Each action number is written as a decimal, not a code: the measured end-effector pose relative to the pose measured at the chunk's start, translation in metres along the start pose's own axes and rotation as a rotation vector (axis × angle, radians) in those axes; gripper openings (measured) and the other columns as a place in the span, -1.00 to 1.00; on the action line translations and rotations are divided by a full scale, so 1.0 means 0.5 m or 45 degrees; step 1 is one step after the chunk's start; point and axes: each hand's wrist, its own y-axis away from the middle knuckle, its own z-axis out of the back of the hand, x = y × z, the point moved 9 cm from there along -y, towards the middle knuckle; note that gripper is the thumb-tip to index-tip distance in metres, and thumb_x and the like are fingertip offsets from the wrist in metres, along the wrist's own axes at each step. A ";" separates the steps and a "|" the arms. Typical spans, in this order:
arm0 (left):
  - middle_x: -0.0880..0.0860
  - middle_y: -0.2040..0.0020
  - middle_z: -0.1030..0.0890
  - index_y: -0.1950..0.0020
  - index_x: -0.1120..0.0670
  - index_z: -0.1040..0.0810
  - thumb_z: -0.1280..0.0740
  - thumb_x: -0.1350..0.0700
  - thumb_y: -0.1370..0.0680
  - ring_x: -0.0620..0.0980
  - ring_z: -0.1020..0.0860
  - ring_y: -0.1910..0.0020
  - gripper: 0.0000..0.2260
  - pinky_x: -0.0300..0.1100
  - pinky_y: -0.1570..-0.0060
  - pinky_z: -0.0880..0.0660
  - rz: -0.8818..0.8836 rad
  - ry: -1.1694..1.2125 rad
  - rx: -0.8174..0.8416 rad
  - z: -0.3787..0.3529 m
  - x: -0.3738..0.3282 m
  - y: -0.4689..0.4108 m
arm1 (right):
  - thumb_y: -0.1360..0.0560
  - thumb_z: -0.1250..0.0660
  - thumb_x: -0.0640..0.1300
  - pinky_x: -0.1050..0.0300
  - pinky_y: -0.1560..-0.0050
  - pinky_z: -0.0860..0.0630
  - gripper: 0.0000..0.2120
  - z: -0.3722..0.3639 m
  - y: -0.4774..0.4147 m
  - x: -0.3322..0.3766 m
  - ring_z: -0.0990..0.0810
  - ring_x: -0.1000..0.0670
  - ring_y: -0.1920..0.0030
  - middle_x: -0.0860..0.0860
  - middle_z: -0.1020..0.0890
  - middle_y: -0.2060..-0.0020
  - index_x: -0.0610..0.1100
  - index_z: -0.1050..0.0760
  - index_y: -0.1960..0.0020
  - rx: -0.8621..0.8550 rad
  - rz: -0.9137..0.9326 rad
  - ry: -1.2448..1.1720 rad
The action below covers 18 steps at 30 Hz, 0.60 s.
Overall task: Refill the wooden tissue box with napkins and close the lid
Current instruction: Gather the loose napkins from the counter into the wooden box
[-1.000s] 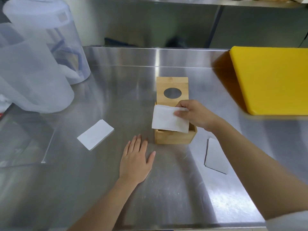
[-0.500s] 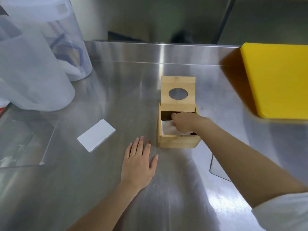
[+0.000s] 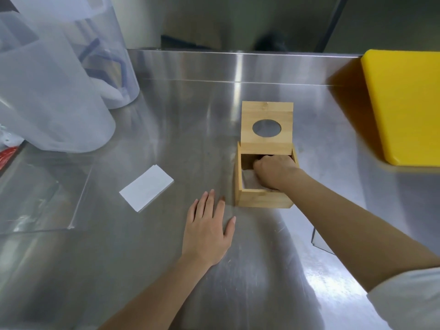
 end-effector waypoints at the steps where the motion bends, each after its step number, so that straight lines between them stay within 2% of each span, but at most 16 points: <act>1: 0.15 -0.39 -0.40 -0.32 0.08 -0.38 0.00 -0.14 -0.55 0.10 -0.30 -0.40 -0.54 0.02 -0.38 -0.20 -0.001 0.001 0.002 0.000 0.001 0.000 | -0.51 -0.19 -0.27 0.04 0.25 -0.42 -0.85 0.002 0.002 -0.002 -0.62 -0.18 0.08 -0.15 -0.65 0.06 -0.22 -0.50 -0.03 -0.022 -0.009 -0.005; 3: 0.15 -0.40 -0.39 -0.33 0.08 -0.37 -0.02 -0.14 -0.56 0.10 -0.29 -0.41 -0.54 0.02 -0.39 -0.18 -0.002 0.004 0.005 -0.001 0.002 0.000 | -0.52 -0.18 -0.23 0.02 0.24 -0.41 -0.84 0.009 0.009 -0.007 -0.61 -0.20 0.05 -0.16 -0.63 0.04 -0.22 -0.47 -0.06 -0.065 -0.020 -0.072; 7: 0.16 -0.40 -0.38 -0.34 0.09 -0.36 -0.05 -0.13 -0.56 0.12 -0.27 -0.42 -0.55 0.03 -0.40 -0.16 -0.015 0.009 0.016 0.000 0.000 0.001 | -0.55 -0.16 -0.10 0.03 0.20 -0.43 -0.80 0.036 0.035 -0.019 -0.55 -0.17 0.05 -0.17 -0.59 -0.01 -0.19 -0.42 -0.09 -0.110 0.013 -0.394; 11: 0.21 -0.38 -0.41 -0.31 0.14 -0.41 -0.16 -0.08 -0.55 0.16 -0.31 -0.40 -0.58 0.05 -0.38 -0.19 -0.019 0.023 -0.008 0.006 -0.002 0.003 | -0.55 -0.15 -0.10 -0.04 0.11 -0.51 -0.78 0.078 0.100 -0.043 -0.54 -0.19 0.02 -0.15 -0.57 -0.01 -0.20 -0.44 -0.09 -0.338 -0.004 -0.465; 13: 0.22 -0.37 -0.41 -0.30 0.16 -0.42 -0.15 -0.08 -0.56 0.17 -0.31 -0.39 -0.58 0.06 -0.38 -0.19 -0.011 0.025 -0.014 0.008 -0.002 0.004 | -0.54 -0.15 -0.13 -0.09 0.09 -0.52 -0.79 0.087 0.138 -0.060 -0.52 -0.19 0.03 -0.14 -0.57 0.01 -0.21 -0.48 -0.05 -0.455 -0.031 -0.560; 16: 0.23 -0.38 -0.40 -0.31 0.17 -0.42 -0.08 -0.09 -0.54 0.18 -0.32 -0.39 -0.53 0.07 -0.37 -0.20 -0.009 0.015 -0.009 0.009 -0.005 0.004 | -0.52 -0.19 -0.19 -0.12 0.04 -0.47 -0.79 0.087 0.197 -0.107 -0.52 -0.24 0.01 -0.20 -0.59 0.01 -0.27 -0.51 -0.05 -0.687 -0.185 -0.612; 18: 0.24 -0.38 -0.40 -0.30 0.18 -0.42 -0.11 -0.08 -0.56 0.19 -0.31 -0.39 -0.56 0.08 -0.37 -0.20 -0.004 0.026 -0.013 0.009 -0.003 0.004 | -0.51 -0.22 -0.20 -0.12 -0.01 -0.43 -0.78 0.058 0.238 -0.150 -0.51 -0.26 -0.02 -0.23 -0.59 -0.03 -0.30 -0.50 -0.09 -0.779 -0.424 -0.640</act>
